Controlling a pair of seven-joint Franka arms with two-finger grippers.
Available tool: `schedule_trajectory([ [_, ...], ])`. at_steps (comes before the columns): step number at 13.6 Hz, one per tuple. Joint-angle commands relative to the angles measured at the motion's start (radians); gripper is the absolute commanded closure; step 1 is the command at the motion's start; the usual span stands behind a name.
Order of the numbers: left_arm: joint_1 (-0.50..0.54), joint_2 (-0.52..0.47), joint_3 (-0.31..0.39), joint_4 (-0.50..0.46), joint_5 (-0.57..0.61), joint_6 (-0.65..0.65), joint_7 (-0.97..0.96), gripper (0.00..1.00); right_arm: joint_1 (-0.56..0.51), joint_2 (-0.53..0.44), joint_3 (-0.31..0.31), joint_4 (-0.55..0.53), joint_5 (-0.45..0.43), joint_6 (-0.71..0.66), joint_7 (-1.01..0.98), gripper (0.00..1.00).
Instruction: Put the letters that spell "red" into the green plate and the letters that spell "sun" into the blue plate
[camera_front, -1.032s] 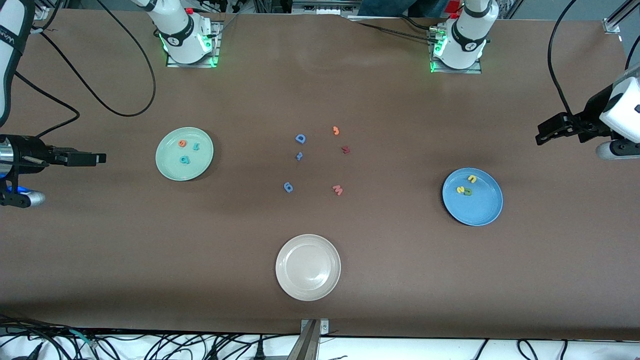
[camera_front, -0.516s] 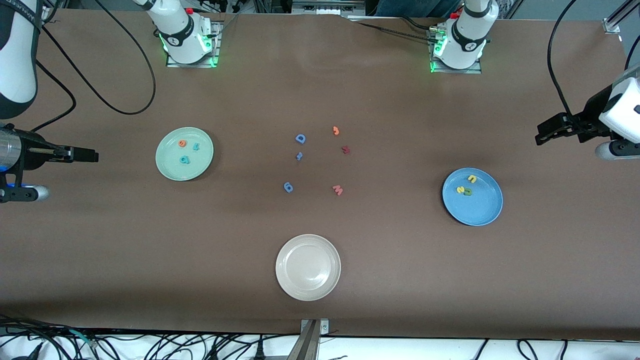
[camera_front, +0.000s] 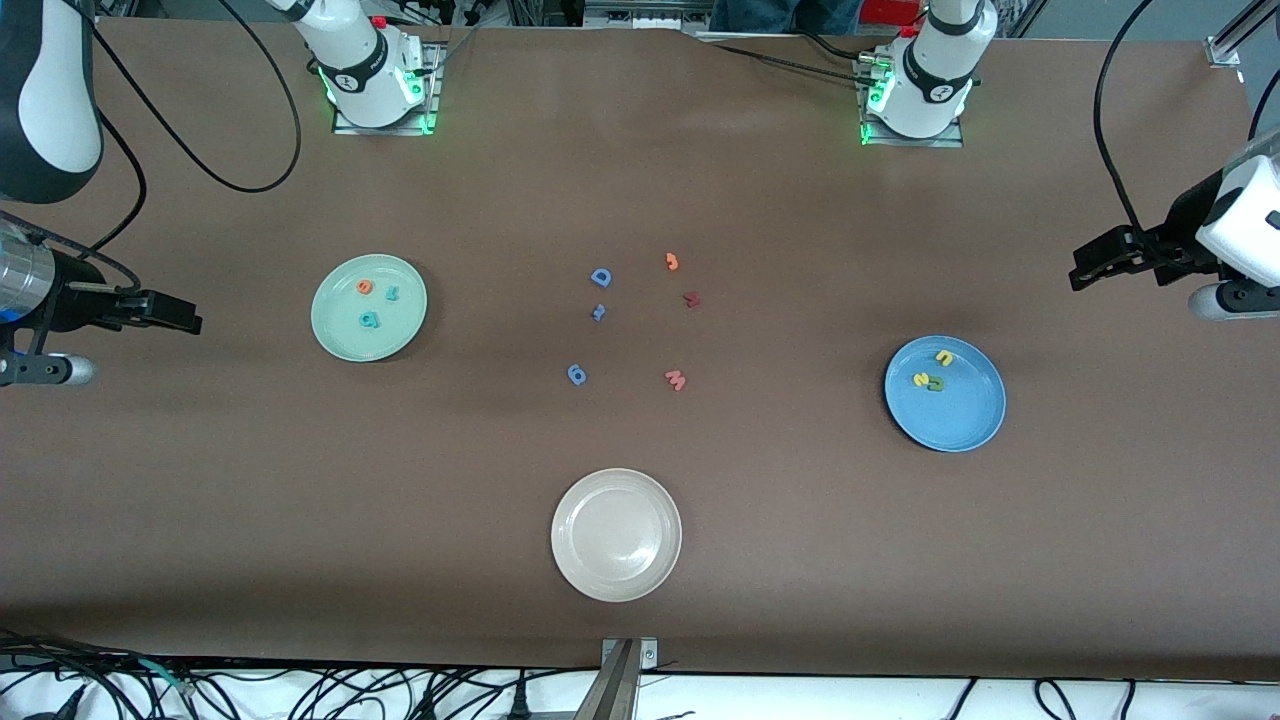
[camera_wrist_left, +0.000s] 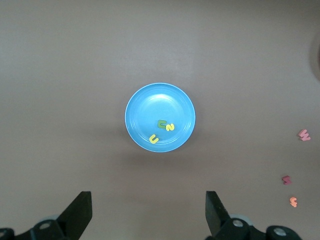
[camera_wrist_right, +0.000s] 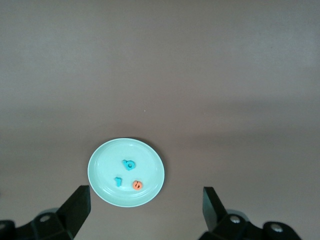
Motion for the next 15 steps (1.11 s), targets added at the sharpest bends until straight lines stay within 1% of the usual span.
schedule_trajectory([
  [1,-0.006,-0.001,-0.001,0.007,0.018,-0.013,-0.01,0.0,-0.011,-0.03,0.016,-0.039,-0.021,0.029,-0.01,0.01],
  [6,-0.008,0.0,-0.001,0.007,0.02,-0.013,-0.01,0.0,-0.014,-0.028,0.015,-0.03,-0.018,0.043,0.001,0.0],
  [8,-0.008,0.0,-0.001,0.007,0.018,-0.013,-0.01,0.0,-0.013,-0.01,0.015,0.004,-0.021,0.046,-0.002,0.0],
  [15,-0.008,0.0,-0.006,0.007,0.02,-0.013,-0.01,0.0,-0.022,-0.022,0.007,0.013,-0.018,0.077,-0.002,0.0],
])
